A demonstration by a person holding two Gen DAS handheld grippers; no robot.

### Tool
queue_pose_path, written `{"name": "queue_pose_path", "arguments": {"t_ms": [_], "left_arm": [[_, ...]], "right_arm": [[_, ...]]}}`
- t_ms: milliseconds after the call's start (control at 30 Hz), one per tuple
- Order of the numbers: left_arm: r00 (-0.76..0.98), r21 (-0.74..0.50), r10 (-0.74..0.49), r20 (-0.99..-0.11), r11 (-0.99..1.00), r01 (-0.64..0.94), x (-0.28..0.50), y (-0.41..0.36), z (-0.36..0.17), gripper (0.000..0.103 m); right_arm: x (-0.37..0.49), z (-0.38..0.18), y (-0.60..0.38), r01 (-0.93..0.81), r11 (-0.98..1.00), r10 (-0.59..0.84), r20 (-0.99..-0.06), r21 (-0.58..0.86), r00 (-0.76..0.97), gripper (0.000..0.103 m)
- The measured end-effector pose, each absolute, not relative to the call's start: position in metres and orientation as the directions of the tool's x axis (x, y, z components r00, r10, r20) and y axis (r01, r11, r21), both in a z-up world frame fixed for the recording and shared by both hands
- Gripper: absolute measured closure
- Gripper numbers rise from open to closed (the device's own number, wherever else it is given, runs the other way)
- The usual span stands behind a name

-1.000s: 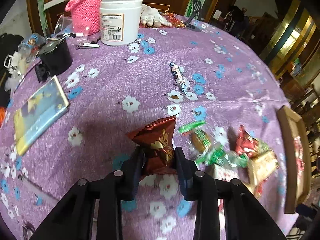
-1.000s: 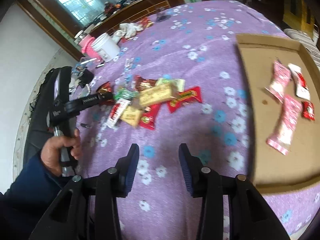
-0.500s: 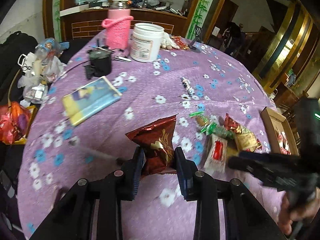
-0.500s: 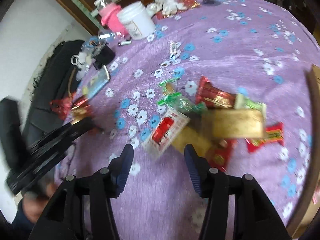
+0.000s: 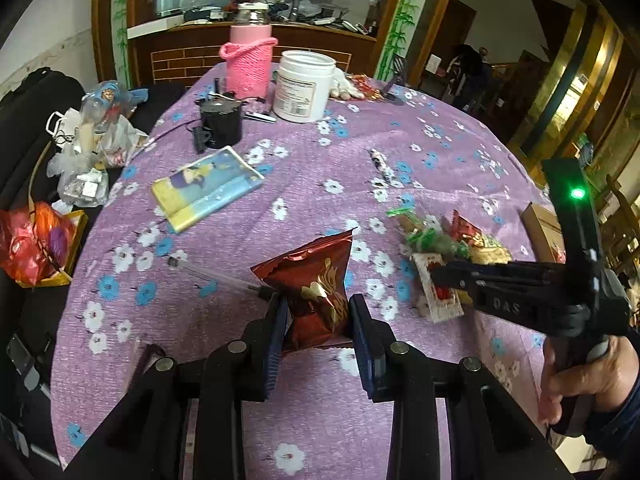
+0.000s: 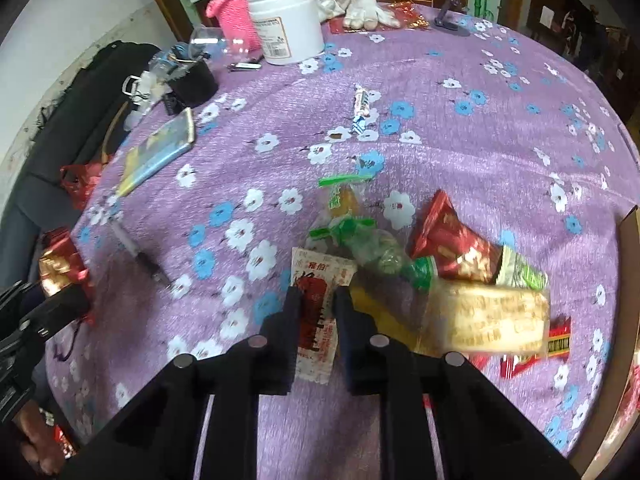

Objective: Organize snacks

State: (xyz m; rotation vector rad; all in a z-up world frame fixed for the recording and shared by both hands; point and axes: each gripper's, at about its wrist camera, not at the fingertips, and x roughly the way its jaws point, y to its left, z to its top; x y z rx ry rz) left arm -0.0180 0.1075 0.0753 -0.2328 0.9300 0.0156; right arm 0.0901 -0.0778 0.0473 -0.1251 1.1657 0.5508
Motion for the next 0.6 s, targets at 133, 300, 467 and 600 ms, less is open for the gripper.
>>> {"name": "queue_pose_path", "arguments": {"t_ms": [133,300,467,600], "left_arm": [[0.593,-0.198,-0.117,-0.797,0.977,-0.073,-0.013,0.09,0.074,0.07],[0.58,-0.201,-0.165,-0.798,0.98,0.002,-0.012,0.059,0.073,0.07],[0.56,-0.208,-0.214,-0.801,0.975,0.076,-0.015,0.026,0.072,0.07],[0.539,-0.197,-0.246,-0.806,0.969,0.148,-0.015,-0.003,0.072,0.07]], "right_arm": [[0.068,0.057,-0.092,-0.485,0.838,0.406,-0.879,0.249,0.251,0.089],[0.029,0.068,-0.13,-0.487,0.83,0.425,-0.874,0.273,0.236,0.089],[0.009,0.054,-0.178,-0.427,0.869,0.378,-0.892,0.25,0.248,0.089],[0.006,0.046,-0.2,-0.362,0.894,0.365,-0.899,0.265,0.243,0.083]]}}
